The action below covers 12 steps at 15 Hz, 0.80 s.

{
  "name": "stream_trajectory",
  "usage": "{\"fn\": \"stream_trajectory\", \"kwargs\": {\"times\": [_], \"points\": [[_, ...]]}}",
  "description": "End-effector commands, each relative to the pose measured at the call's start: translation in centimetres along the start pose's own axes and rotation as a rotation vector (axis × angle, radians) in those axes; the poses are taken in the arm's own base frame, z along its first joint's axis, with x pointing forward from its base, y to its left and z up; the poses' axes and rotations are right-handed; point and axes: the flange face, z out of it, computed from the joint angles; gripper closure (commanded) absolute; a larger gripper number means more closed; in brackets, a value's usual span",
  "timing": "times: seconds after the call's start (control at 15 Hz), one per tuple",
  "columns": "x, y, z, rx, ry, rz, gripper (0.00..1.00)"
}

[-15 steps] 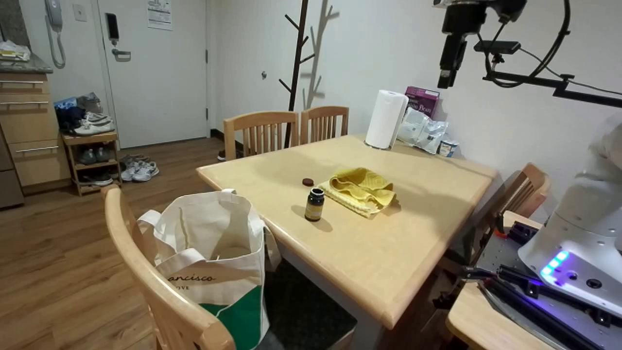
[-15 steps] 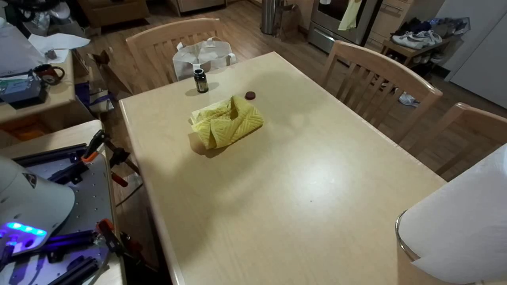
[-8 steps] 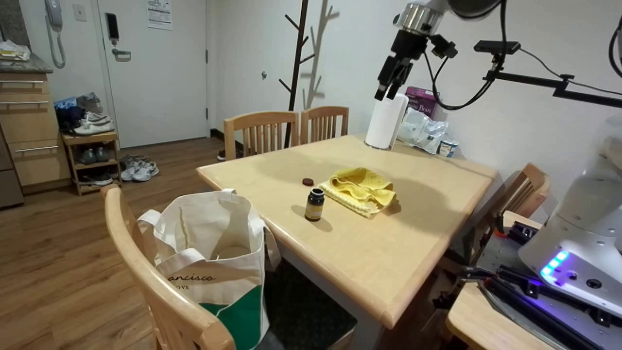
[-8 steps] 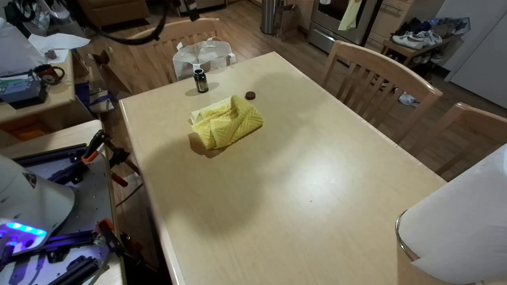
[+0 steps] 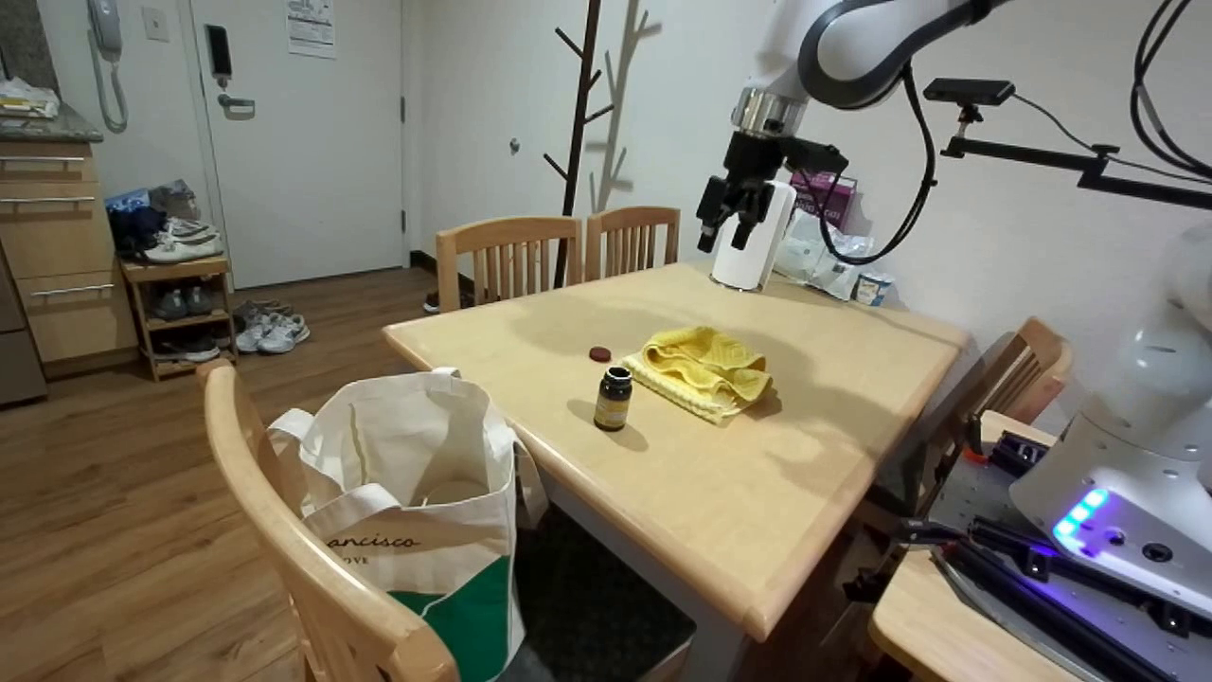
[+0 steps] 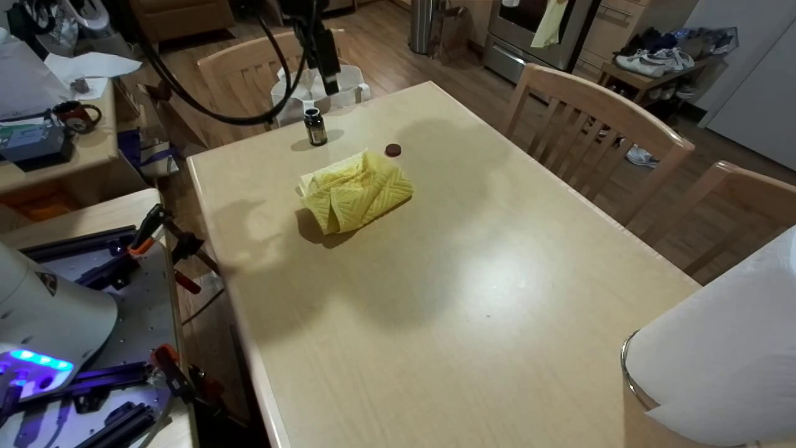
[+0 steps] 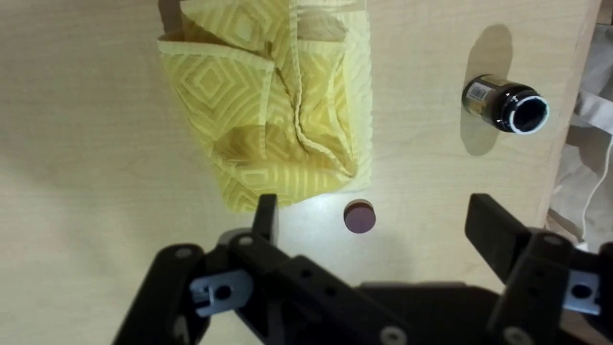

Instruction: Pick the yellow towel and put it inside the bag

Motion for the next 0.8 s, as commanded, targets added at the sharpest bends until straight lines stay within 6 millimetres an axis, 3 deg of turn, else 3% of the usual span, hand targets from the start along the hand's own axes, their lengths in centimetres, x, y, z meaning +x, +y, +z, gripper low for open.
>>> {"fn": "stream_trajectory", "kwargs": {"times": [0.0,0.73], "points": [[1.1,0.0,2.1,-0.052,-0.025,0.084,0.00],[3.2,3.1,11.7,-0.070,-0.046,0.139,0.00]]}}
